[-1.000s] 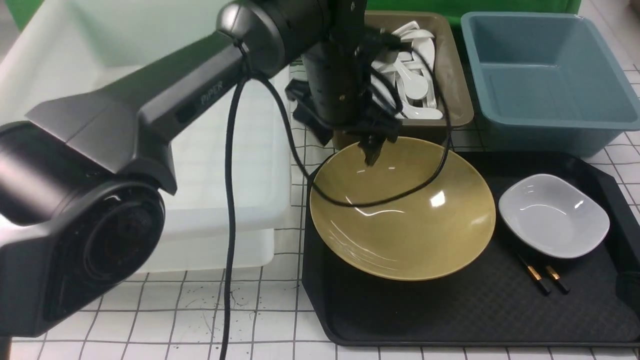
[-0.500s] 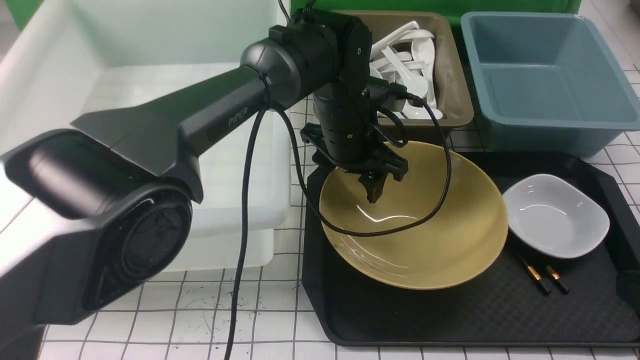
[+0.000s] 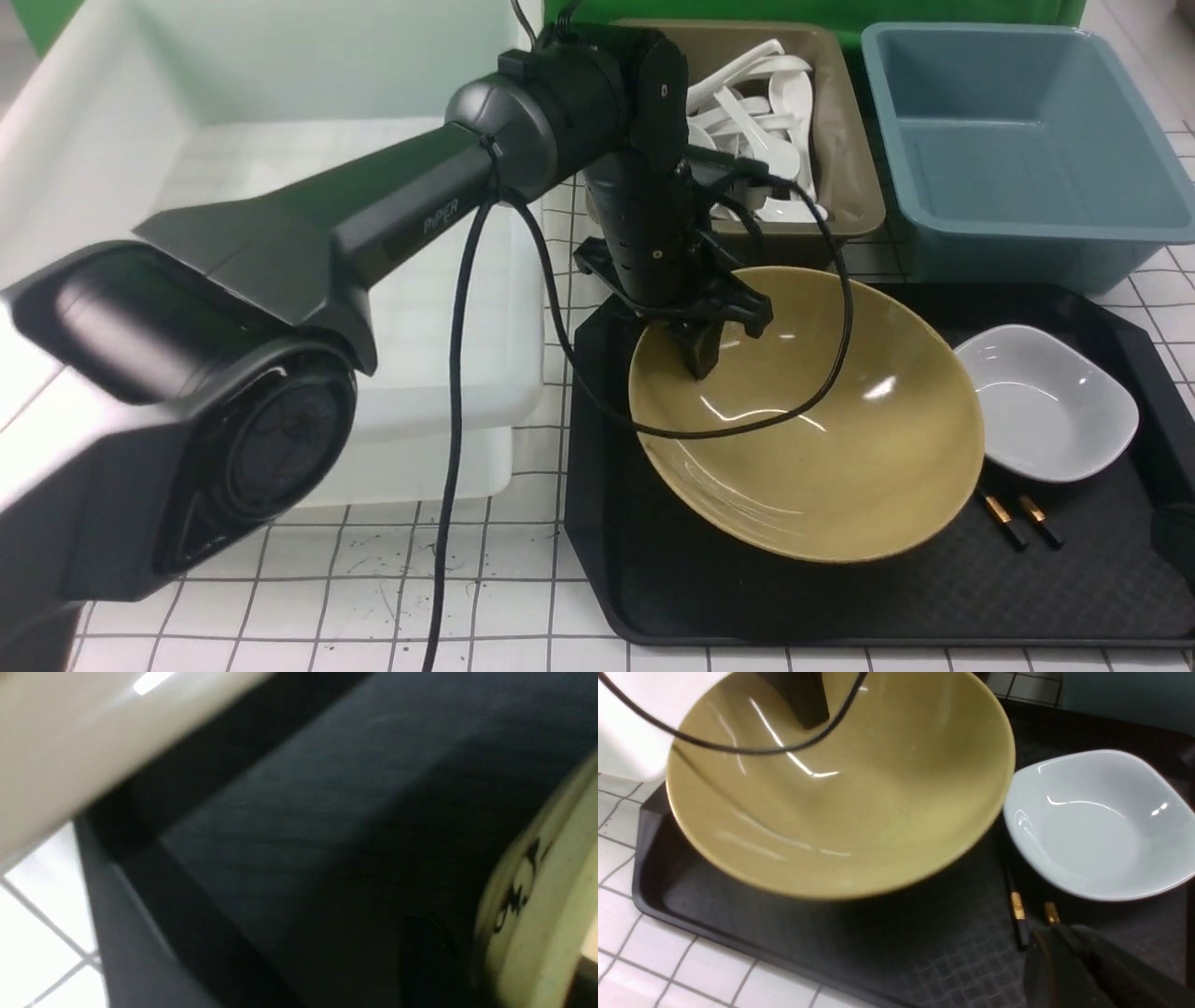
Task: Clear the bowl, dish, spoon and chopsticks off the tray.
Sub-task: Use the left arm to grab the yellow noodle bowl on the left, then use the left arm to put the noodle bowl into the large storage box on the left
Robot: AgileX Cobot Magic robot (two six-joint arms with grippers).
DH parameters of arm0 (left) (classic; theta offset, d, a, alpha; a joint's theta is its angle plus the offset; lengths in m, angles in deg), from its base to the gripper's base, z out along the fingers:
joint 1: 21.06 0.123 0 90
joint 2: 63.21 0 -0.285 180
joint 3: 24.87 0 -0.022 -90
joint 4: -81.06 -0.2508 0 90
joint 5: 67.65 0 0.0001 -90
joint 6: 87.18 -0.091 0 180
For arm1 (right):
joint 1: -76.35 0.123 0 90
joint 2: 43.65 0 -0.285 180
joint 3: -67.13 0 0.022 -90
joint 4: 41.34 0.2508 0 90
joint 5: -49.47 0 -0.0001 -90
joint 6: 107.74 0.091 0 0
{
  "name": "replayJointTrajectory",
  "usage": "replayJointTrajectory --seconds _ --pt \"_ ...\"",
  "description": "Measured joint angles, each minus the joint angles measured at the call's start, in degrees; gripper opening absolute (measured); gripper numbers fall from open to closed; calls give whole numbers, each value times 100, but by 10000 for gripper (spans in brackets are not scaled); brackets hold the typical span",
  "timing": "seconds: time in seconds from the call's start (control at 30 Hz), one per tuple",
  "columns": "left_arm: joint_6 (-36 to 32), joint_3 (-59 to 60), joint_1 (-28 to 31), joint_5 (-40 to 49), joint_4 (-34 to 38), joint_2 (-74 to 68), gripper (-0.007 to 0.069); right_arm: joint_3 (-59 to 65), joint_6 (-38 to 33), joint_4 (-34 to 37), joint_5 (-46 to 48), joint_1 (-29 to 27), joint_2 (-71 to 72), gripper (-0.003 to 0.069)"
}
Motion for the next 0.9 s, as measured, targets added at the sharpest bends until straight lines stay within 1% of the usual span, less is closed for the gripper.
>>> replayJointTrajectory --seconds 0.03,0.07,0.1,0.13,0.17,0.2,0.23,0.3,0.33,0.4,0.47,0.57,0.6,0.67,0.77,0.83,0.9 --pt "-19 0 -1 -7 14 58 53 0 0 0 0 0 0 59" --pt "-181 -55 -11 -1 117 326 18 0 0 0 0 0 0 61" --pt "-271 -83 -5 15 225 478 10 0 0 0 0 0 0 62" --pt "-343 -112 -5 7 265 629 11 0 0 0 0 0 0 62" --pt "-581 -162 27 16 291 861 13 0 0 0 0 0 0 64" --pt "-581 -162 27 16 291 900 13 0 0 0 0 0 0 64" --pt "-750 -176 132 55 593 1136 13 0 0 0 0 0 0 66" --pt "-912 -195 269 69 943 1410 11 0 0 5 0 0 0 67" --pt "-1014 -213 452 95 1256 1667 11 0 0 4 0 0 0 68" --pt "-1083 -220 865 139 1561 2051 8 0 0 4 0 0 0 68" --pt "-1078 -220 1279 169 1608 2326 6 0 0 4 0 0 0 68" --pt "-860 -220 2342 204 1488 2664 6 0 0 4 0 0 0 71" --pt "-636 -220 2835 196 1382 2751 6 0 0 4 0 0 0 73" --pt "-395 -159 3468 126 1244 2822 6 0 0 4 0 0 0 75" --pt "-54 297 4469 6 896 2897 6 0 0 4 0 0 0 76" --pt "90 683 4818 3 692 2901 6 0 0 4 -19 0 0 78" --pt "155 1110 4979 11 508 2901 6 0 0 4 -46 0 0 78"
